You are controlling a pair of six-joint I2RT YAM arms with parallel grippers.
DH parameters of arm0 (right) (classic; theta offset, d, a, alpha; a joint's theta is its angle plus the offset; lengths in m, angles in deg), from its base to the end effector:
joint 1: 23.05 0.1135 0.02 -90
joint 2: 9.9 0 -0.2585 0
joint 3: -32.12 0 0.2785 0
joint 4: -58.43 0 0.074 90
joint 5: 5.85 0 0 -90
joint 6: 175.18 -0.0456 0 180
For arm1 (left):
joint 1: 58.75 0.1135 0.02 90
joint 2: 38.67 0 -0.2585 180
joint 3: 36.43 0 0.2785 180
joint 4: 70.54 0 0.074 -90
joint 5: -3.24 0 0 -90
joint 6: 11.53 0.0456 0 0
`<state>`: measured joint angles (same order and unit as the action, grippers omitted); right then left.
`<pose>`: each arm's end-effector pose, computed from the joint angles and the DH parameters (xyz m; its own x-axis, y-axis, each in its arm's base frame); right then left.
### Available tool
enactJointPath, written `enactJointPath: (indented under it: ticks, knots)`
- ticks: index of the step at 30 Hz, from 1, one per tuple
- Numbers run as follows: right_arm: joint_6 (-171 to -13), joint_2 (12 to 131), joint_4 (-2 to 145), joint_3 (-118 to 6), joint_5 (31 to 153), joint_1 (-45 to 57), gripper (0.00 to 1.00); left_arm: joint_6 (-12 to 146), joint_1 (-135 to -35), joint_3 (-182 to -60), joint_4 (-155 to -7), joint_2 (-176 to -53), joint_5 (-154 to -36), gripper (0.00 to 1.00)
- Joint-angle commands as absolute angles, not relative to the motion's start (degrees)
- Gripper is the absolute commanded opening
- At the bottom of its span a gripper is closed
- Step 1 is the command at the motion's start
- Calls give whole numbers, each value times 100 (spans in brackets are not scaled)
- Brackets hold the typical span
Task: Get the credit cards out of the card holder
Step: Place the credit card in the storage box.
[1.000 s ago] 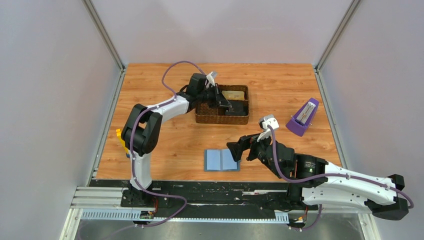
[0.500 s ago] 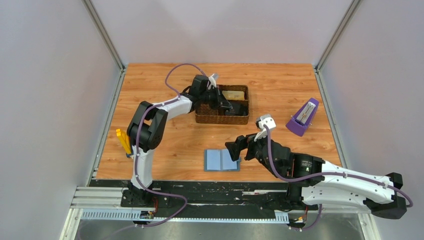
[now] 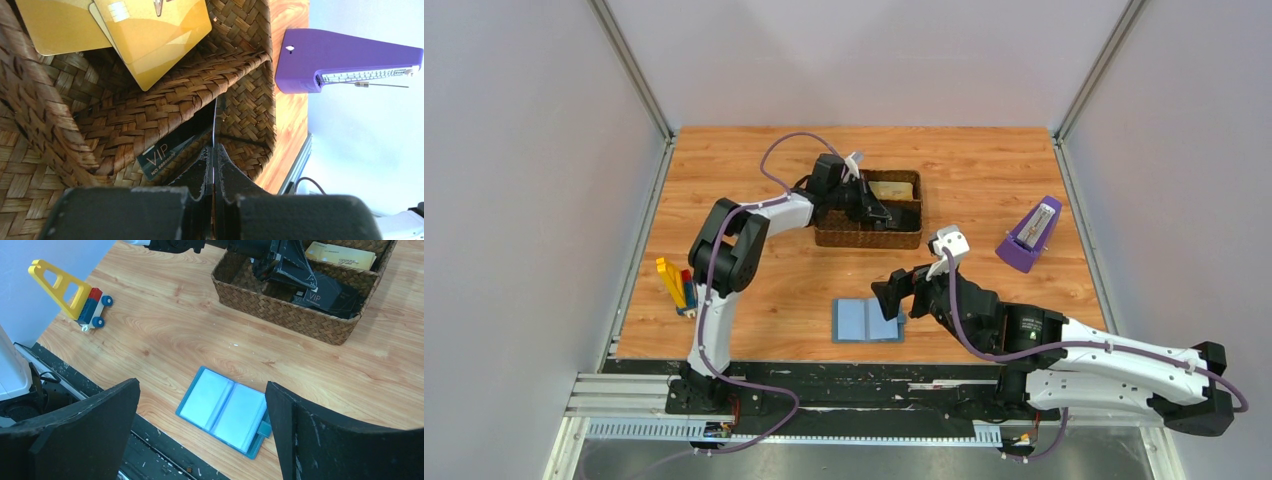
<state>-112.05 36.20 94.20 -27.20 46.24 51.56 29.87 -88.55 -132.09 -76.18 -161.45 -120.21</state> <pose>0.0837 0.1984 0.3213 -0.3665 0.0121 -0.9303 -0.4982 0.8419 0.2072 0.4232 -0.2713 0.1432 -0.9233 -0.1925 -0.3324 0.1880 0.5282 -0.8281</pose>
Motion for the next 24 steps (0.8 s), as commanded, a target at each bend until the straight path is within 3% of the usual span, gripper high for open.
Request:
enactJointPath:
  ticks: [1,15,24]
  knots:
    - [-11098,3624,9304,-2945,4545,5113,100,2912,-8837,-13457,-7267,-16218,-12139,3]
    - [-11111,3290,9303,-2872,4553,5104,100,2858,-8919,-13539,-7202,-16460,-12123,7]
    - [-11181,3142,9302,-2789,4590,5104,100,2960,-8929,-13642,-7402,-16497,-12053,18]
